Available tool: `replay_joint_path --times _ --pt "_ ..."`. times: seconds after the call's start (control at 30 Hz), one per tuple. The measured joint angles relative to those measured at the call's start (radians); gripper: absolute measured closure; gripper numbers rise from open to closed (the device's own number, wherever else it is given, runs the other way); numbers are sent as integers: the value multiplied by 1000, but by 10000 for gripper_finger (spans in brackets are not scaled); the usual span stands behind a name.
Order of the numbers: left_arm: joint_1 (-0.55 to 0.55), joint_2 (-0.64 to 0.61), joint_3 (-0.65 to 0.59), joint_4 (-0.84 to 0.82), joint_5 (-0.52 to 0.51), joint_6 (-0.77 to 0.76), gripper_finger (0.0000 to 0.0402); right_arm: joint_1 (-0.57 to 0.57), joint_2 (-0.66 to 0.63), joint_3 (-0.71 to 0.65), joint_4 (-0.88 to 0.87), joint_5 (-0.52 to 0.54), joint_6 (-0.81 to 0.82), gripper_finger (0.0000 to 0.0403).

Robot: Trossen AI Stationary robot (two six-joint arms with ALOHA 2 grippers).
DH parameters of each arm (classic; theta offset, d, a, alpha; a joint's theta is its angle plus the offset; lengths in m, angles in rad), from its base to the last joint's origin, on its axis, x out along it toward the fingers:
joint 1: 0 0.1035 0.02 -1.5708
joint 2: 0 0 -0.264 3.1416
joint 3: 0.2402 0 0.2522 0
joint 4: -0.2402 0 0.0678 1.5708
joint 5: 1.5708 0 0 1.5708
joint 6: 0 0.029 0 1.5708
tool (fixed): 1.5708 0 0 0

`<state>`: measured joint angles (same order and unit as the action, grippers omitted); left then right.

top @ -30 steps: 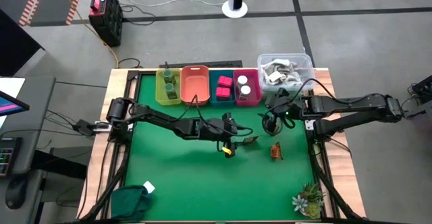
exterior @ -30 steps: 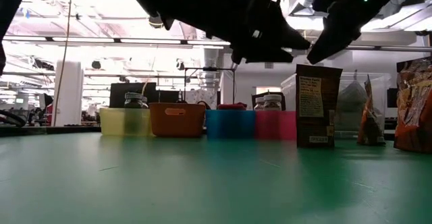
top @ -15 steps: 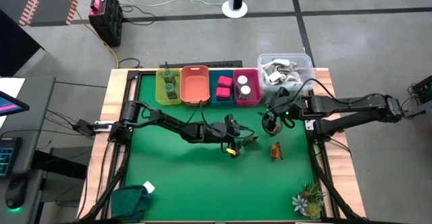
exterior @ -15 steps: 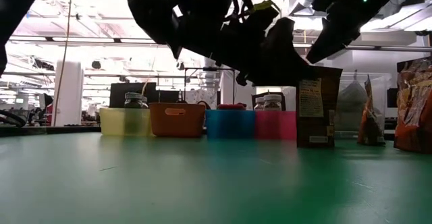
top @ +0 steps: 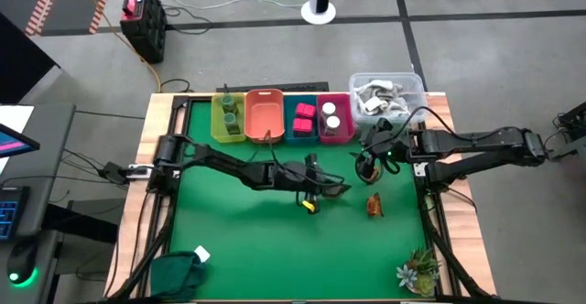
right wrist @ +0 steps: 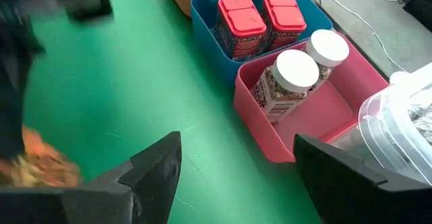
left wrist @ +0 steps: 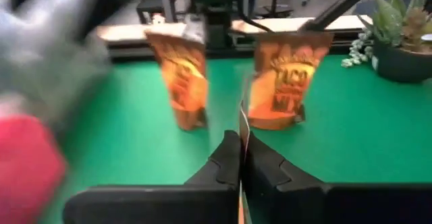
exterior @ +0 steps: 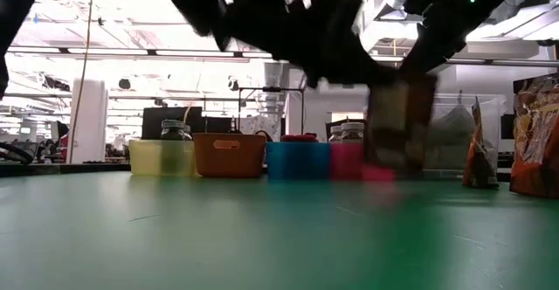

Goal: Sort spices by type
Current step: Put the middle left orange seasoning bag into the orange bin

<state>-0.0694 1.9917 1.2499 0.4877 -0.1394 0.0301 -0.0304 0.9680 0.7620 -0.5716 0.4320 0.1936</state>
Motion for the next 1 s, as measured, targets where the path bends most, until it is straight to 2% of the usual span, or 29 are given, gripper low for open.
replay_joint_path --times 0.07,0.3,0.47,0.6,0.67,0.83,0.9,1.0 --pt "8 -71 0 -80 -39 45 400 3 0 0 0 0 0 93" --pt "56 -294 0 -324 -278 186 401 3 0 0 6 0 -1 93" --pt "133 -383 -12 -479 -329 209 401 5 0 0 8 0 1 93" --pt "214 -461 -72 -525 -328 242 401 17 0 0 12 0 6 93" --pt "270 -503 -108 -524 -292 244 401 26 0 0 15 0 8 93" --pt "453 -587 -233 -454 -84 246 401 53 0 0 47 0 8 93" --pt "532 -594 -285 -375 26 269 401 61 0 0 56 0 9 93" --pt "641 -577 -351 -263 245 321 401 65 0 0 58 0 16 93"
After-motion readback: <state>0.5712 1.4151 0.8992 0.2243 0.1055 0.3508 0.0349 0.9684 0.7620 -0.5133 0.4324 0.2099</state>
